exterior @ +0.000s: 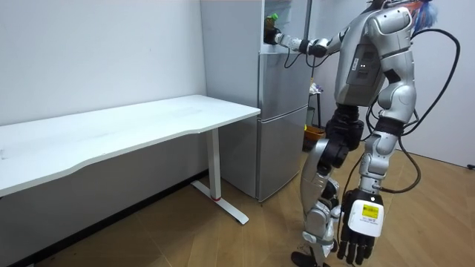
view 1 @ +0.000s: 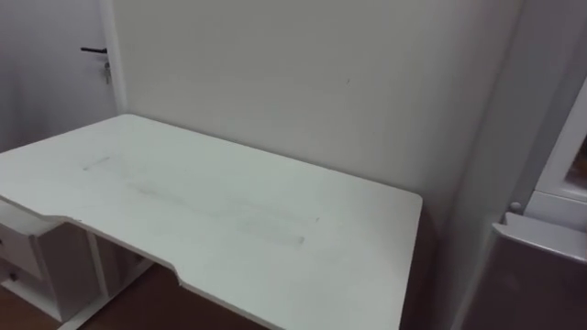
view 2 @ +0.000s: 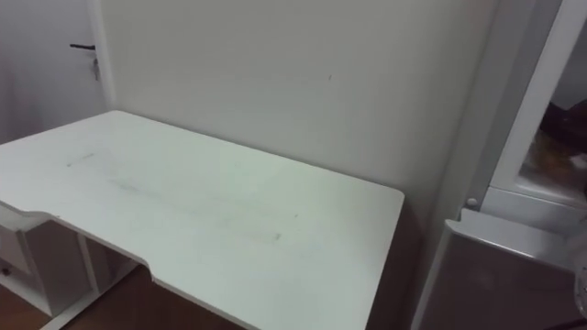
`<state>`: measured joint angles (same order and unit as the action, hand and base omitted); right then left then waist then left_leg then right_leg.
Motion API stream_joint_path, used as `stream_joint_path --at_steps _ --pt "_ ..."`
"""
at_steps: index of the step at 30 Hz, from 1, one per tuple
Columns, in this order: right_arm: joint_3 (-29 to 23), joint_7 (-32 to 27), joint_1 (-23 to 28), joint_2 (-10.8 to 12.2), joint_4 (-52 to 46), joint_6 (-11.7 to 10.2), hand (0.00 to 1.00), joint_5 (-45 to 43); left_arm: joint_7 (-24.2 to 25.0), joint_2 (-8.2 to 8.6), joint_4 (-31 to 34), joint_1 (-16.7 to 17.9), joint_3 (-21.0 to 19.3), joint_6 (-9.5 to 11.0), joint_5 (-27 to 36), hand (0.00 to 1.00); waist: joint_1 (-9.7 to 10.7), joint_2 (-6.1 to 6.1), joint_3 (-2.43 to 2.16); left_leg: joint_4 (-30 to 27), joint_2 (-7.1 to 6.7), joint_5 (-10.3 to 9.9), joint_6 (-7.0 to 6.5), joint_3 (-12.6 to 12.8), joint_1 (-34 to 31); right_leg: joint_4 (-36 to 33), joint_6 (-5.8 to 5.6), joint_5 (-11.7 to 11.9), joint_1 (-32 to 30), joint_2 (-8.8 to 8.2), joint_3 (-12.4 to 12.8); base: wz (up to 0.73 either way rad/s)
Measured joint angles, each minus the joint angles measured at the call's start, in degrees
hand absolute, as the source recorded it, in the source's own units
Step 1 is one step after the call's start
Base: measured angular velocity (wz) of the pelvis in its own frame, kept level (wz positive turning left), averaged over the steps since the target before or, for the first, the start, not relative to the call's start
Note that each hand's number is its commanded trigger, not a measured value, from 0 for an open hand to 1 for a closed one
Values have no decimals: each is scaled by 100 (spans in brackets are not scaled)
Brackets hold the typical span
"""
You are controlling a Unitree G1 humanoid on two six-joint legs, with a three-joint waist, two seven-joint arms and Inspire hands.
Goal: Put the bottle in the upper fridge
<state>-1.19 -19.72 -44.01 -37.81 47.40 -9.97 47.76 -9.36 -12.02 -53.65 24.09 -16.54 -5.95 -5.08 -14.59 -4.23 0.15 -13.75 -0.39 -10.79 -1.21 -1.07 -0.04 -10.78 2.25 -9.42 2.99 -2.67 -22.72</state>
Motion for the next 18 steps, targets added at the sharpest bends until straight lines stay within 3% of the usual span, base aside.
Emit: stream_joint_path --at_steps 7,12,18 --pt "15 211 -66 -5 169 134 0 26 -1 -94 78 -11 125 0 106 0 12 -107 24 14 39 -2 8 85 33 19 13 8 -1 35 96 -6" --pt "127 210 -85 -5 121 141 0 126 -2 -142 95 -78 228 1 112 0 31 -116 19 13 53 -9 16 107 34 48 8 13 -6 76 213 -2" --pt "104 215 -72 -4 -166 323 0 122 6 -141 223 -68 226 -7 110 0 83 -77 -4 21 65 -15 22 131 20 109 22 59 -11 100 234 -2"
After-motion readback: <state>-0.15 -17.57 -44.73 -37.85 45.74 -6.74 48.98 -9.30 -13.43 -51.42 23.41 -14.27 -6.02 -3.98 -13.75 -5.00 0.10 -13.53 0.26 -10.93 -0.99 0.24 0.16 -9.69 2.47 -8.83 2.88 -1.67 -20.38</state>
